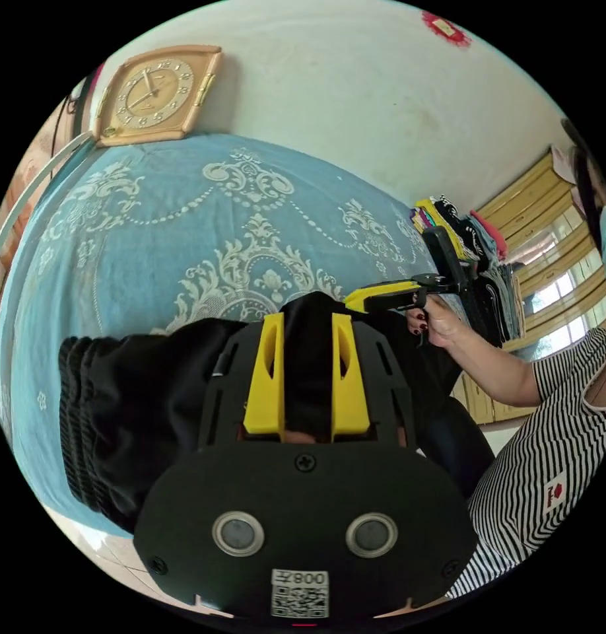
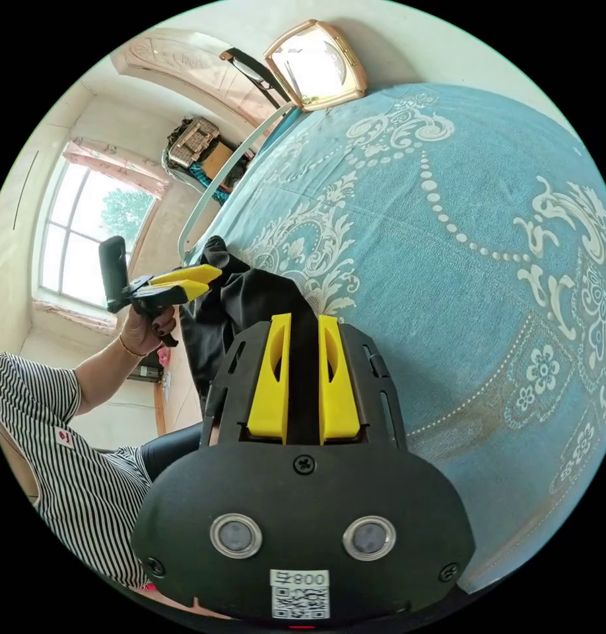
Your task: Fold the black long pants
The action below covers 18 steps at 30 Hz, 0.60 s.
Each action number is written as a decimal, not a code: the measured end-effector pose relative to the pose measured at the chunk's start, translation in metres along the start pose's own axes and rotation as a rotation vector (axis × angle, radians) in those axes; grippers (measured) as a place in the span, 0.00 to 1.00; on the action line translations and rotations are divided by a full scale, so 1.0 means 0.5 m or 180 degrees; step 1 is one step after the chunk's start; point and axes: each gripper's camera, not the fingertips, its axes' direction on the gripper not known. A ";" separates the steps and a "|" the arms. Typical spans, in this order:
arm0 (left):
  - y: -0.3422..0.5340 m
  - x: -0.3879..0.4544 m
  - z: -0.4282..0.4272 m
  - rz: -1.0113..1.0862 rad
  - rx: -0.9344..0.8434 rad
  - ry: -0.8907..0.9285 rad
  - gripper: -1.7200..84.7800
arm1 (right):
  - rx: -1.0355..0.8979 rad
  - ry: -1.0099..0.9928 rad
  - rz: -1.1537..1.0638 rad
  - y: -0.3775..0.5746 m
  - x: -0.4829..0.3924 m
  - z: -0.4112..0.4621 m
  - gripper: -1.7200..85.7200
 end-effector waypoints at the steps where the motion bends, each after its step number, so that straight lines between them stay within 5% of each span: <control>1: -0.024 0.007 0.005 0.0165 -0.0084 0.0004 0.13 | -0.0047 0.0012 0.0000 -0.007 0.013 0.019 0.10; 7: -0.104 0.030 0.057 0.0655 -0.0946 0.0212 0.06 | 0.0010 -0.0081 -0.0014 -0.032 0.073 0.064 0.10; 18: 0.014 0.119 -0.139 0.1201 -0.0516 0.0321 0.04 | 0.0437 -0.0673 -0.0500 -0.015 0.116 0.058 0.10</control>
